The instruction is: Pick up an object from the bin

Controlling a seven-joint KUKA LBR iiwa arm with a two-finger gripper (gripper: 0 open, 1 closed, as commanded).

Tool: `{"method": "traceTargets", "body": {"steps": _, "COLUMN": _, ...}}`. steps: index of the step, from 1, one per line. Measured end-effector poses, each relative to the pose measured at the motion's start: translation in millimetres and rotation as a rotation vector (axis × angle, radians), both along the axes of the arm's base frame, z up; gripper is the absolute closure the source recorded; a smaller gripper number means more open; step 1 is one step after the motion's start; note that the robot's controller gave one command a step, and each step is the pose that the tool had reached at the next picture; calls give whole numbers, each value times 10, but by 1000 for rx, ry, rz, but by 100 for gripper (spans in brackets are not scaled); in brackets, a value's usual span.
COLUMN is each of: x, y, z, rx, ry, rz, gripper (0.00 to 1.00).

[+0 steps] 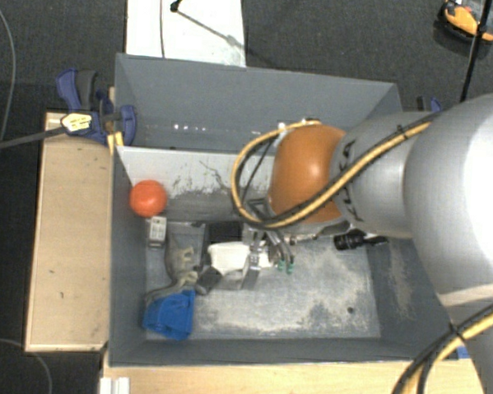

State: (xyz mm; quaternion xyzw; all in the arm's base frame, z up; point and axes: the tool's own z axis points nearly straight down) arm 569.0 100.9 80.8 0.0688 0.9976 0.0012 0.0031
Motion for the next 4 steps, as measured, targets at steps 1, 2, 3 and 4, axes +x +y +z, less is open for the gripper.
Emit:
{"method": "traceTargets", "body": {"steps": 1, "x": 82, "y": 105, "z": -38, "rx": 0, "ry": -6, "rz": 263, "gripper": 0}}
{"method": "traceTargets", "body": {"steps": 2, "x": 8, "y": 310, "z": -72, "rx": -3, "ry": -2, "rz": -117, "gripper": 100}}
{"method": "traceTargets", "body": {"steps": 3, "x": 7, "y": 311, "z": -72, "rx": -3, "ry": -2, "rz": -117, "gripper": 100}}
{"method": "traceTargets", "body": {"steps": 4, "x": 9, "y": 310, "z": -72, "rx": -3, "ry": -2, "rz": -116, "gripper": 100}}
